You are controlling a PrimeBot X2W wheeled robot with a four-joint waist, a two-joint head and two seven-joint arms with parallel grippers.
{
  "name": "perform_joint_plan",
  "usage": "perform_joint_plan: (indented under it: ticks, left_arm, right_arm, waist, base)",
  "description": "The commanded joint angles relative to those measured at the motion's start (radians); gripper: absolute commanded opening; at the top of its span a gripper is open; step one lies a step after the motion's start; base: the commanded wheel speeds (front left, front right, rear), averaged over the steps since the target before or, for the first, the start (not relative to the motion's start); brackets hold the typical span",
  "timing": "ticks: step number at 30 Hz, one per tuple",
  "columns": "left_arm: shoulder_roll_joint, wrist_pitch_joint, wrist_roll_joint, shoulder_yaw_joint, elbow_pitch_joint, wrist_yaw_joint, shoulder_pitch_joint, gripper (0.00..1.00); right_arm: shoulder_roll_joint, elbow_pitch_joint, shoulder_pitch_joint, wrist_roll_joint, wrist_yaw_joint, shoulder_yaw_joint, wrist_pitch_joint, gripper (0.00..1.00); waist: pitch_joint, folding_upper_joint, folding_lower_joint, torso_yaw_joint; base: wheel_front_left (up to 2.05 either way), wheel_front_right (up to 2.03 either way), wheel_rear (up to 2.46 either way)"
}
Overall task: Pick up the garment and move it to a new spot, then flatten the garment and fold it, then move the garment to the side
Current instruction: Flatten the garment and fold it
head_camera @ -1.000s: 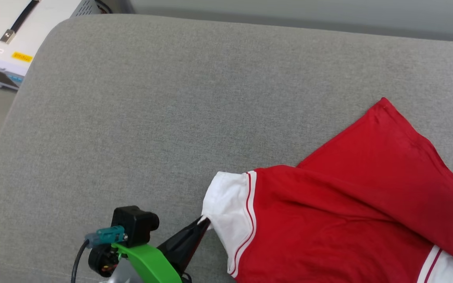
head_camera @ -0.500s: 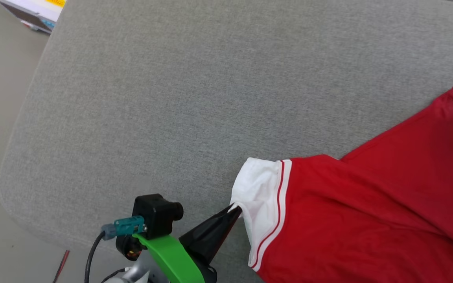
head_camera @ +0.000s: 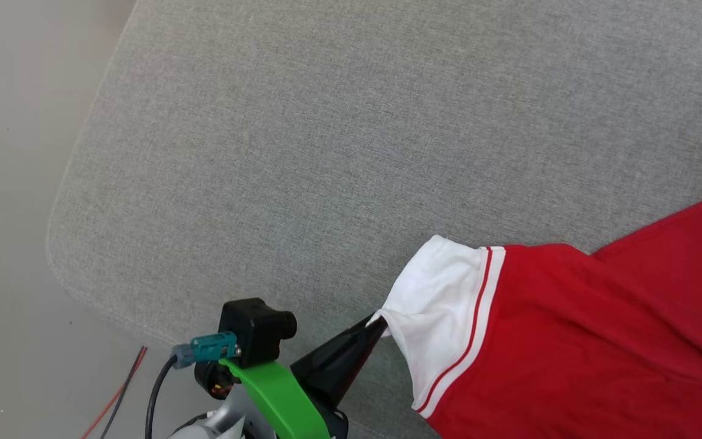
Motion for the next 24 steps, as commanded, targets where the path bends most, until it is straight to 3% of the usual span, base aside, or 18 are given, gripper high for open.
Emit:
perform_joint_plan:
  ticks: [1,2,3,4,13,24]
  left_arm:
    - [-0.007,-0.007,0.001,0.0,0.008,-0.007,-0.019,0.0]
    - [-0.007,-0.008,0.001,0.001,0.01,-0.007,-0.02,0.0]
    - [-0.007,-0.009,0.001,0.001,0.011,-0.007,-0.02,0.0]
    - [-0.006,-0.01,0.0,0.003,0.012,-0.006,-0.02,0.0]
    - [0.007,-0.012,-0.002,0.013,0.021,0.0,-0.017,0.0]
    - [0.055,-0.014,-0.016,0.06,0.019,0.038,0.01,0.0]
  right_arm:
    - [0.01,0.028,0.064,0.017,-0.001,0.034,0.02,1.0]
    - [0.005,0.027,0.081,0.025,-0.001,0.041,0.031,0.7]
    - [0.0,0.024,0.094,0.031,-0.001,0.046,0.037,0.11]
    - [-0.006,0.02,0.108,0.038,-0.001,0.051,0.042,0.0]
    - [-0.006,0.019,0.132,0.036,-0.001,0.027,-0.047,0.0]
    - [0.052,0.085,0.061,0.04,-0.001,0.011,-0.355,0.0]
  waist:
    - [0.005,0.0,-0.0001,0.012]
    - [0.003,0.0,-0.0001,0.013]
    - [0.002,0.0,-0.0001,0.014]
    - [0.001,0.0,-0.0001,0.015]
    - [-0.038,0.0,-0.0001,0.003]
    - [-0.178,0.0,-0.0001,-0.083]
  base:
    - [0.0,0.0,0.0]
    - [0.0,0.0,0.0]
    - [0.0,0.0,0.0]
    - [0.0,0.0,0.0]
    - [0.0,0.0,0.0]
    - [0.0,0.0,0.0]
